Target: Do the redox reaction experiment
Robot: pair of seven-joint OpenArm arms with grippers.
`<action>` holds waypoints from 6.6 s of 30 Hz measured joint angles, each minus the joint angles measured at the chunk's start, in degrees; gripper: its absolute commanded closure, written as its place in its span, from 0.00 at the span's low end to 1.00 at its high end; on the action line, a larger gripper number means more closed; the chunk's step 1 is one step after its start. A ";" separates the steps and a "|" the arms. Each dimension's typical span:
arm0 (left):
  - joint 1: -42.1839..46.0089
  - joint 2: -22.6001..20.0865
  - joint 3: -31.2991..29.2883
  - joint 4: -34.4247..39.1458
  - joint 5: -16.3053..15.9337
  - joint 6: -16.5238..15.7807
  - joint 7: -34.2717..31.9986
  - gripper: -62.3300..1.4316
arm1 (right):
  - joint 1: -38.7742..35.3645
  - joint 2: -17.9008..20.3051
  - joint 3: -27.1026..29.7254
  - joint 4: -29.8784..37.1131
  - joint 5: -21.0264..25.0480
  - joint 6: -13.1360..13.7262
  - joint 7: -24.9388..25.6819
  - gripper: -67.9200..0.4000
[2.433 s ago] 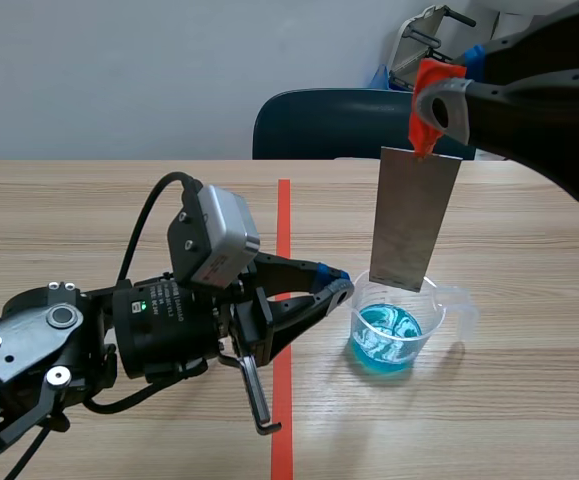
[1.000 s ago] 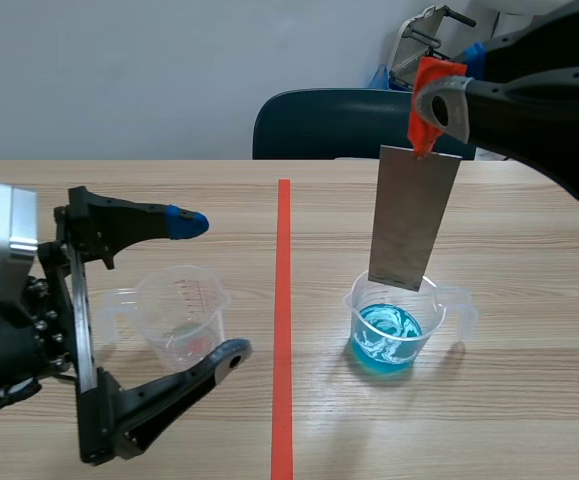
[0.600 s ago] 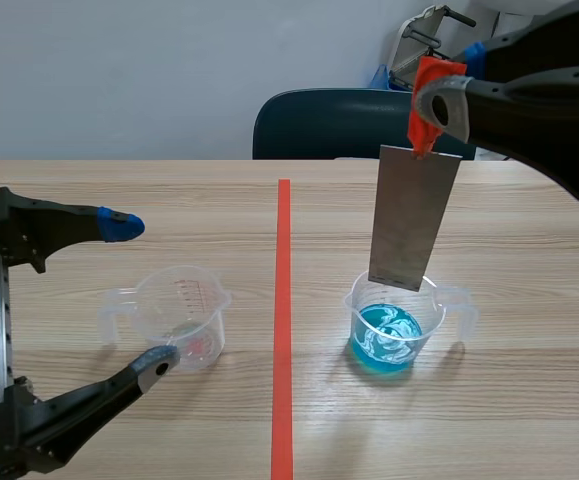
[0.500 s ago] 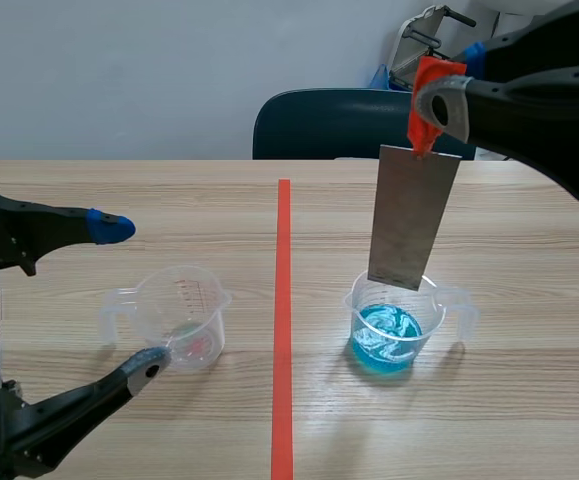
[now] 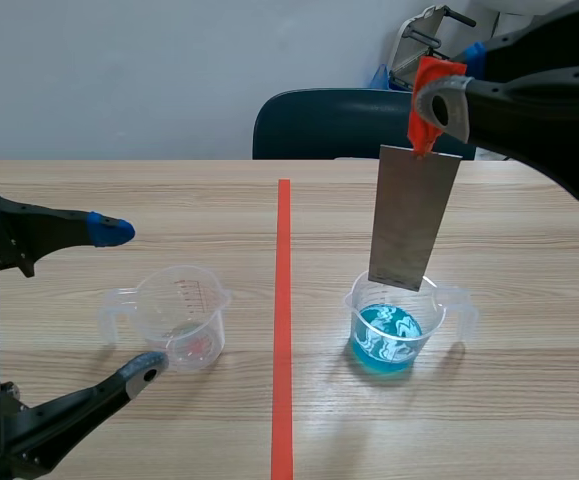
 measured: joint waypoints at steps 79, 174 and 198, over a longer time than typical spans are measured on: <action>-0.02 0.00 0.00 0.00 0.00 0.20 0.00 0.00 | 0.00 0.00 0.00 0.00 0.00 0.00 0.00 0.98; -0.02 0.00 0.00 0.00 -0.02 0.24 -0.02 0.00 | 16.83 -16.70 -21.14 -35.15 -22.95 1.51 17.55 0.98; -0.02 0.00 0.00 0.00 -0.02 0.24 -0.02 0.00 | 16.83 -16.70 -21.14 -35.12 -22.95 1.51 17.55 0.98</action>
